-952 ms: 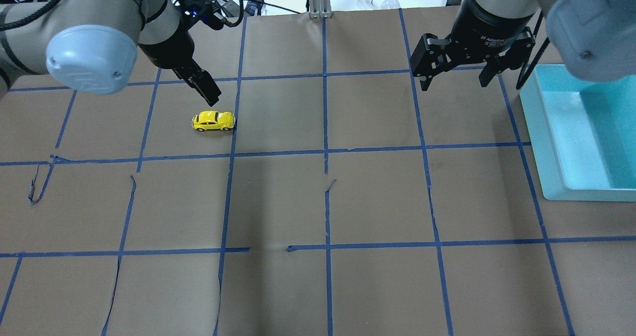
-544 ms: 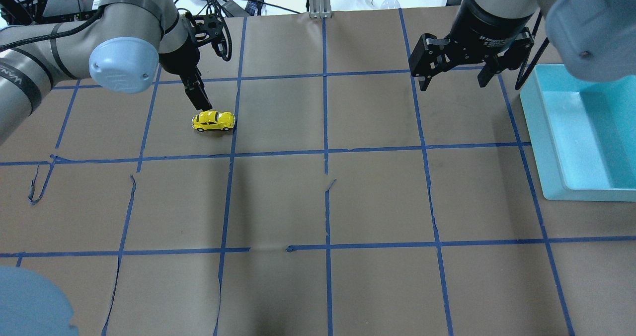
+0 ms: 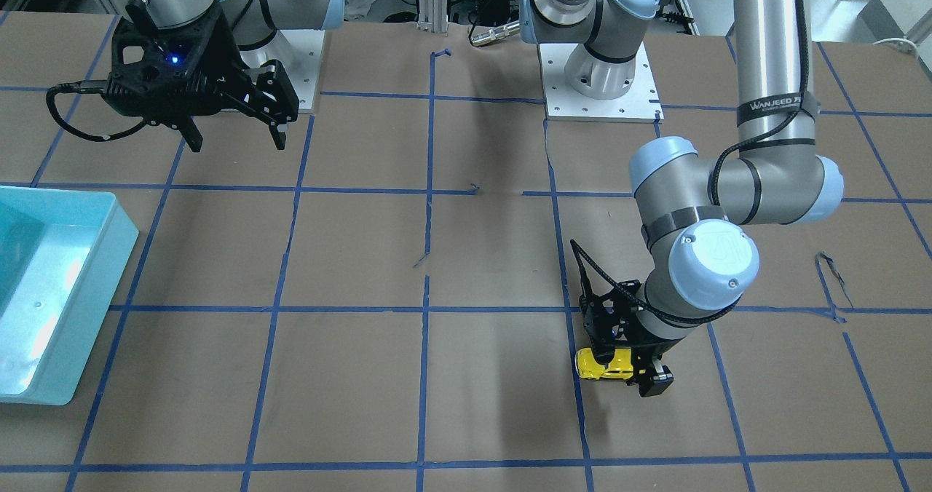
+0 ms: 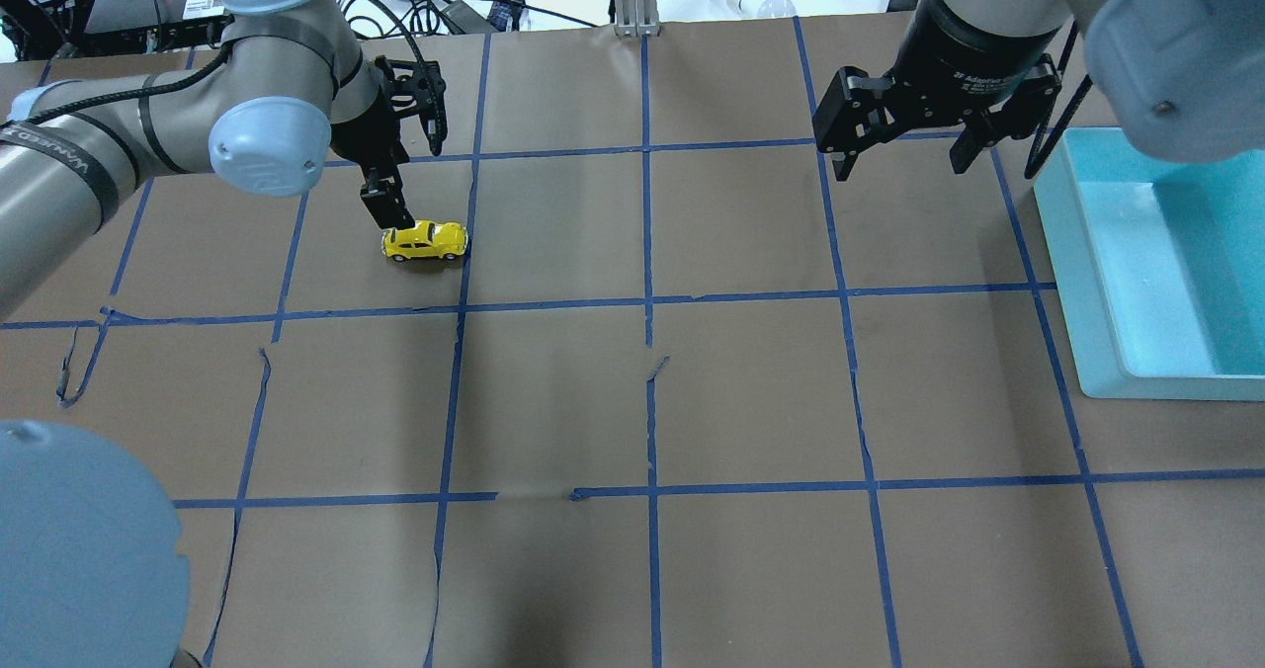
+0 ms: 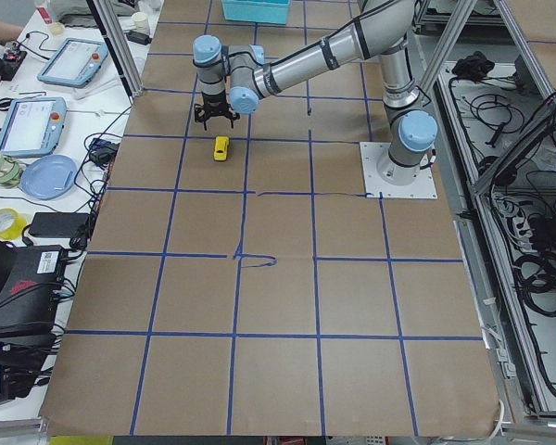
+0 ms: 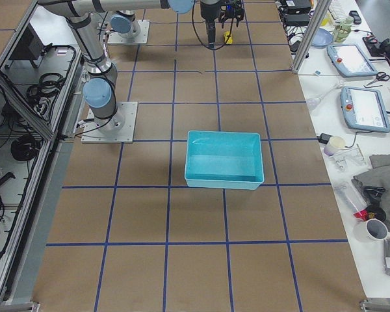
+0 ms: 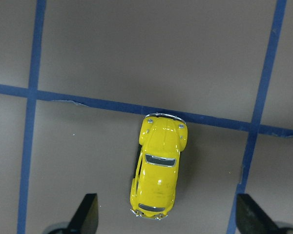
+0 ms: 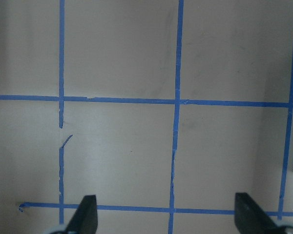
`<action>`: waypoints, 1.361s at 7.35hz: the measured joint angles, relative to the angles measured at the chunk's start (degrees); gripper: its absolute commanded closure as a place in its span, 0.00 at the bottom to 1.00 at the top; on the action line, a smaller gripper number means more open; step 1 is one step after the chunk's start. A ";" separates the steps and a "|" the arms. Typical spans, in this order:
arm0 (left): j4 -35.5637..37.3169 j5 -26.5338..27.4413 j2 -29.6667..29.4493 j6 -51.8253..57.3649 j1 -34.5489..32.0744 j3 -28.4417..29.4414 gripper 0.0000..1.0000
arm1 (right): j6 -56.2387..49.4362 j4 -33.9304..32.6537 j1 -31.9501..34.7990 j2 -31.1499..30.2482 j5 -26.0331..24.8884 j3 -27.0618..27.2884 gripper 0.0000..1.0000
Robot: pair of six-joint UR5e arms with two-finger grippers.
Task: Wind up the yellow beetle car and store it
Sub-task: 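Lower the left gripper down over the yellow toy beetle car, then close the left gripper on the yellow car's body, then drag the held car backward toward the robot with the left gripper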
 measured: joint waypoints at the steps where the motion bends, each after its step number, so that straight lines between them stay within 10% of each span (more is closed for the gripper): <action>1: 0.76 1.15 -1.05 -0.03 0.00 -0.19 0.00 | -0.01 0.00 -0.01 0.00 -0.05 0.00 0.00; 4: 3.31 1.65 -2.39 -0.48 -0.01 -2.46 0.01 | -0.24 0.00 -0.02 0.01 -0.06 0.00 0.00; 7: 5.16 1.12 -3.15 -0.33 -0.01 -3.21 0.30 | -0.39 0.00 -0.02 0.01 -0.06 0.00 0.00; 10: 5.44 0.03 -3.18 2.16 -0.07 -3.26 0.33 | -0.35 0.00 -0.01 -0.03 -0.04 0.00 0.00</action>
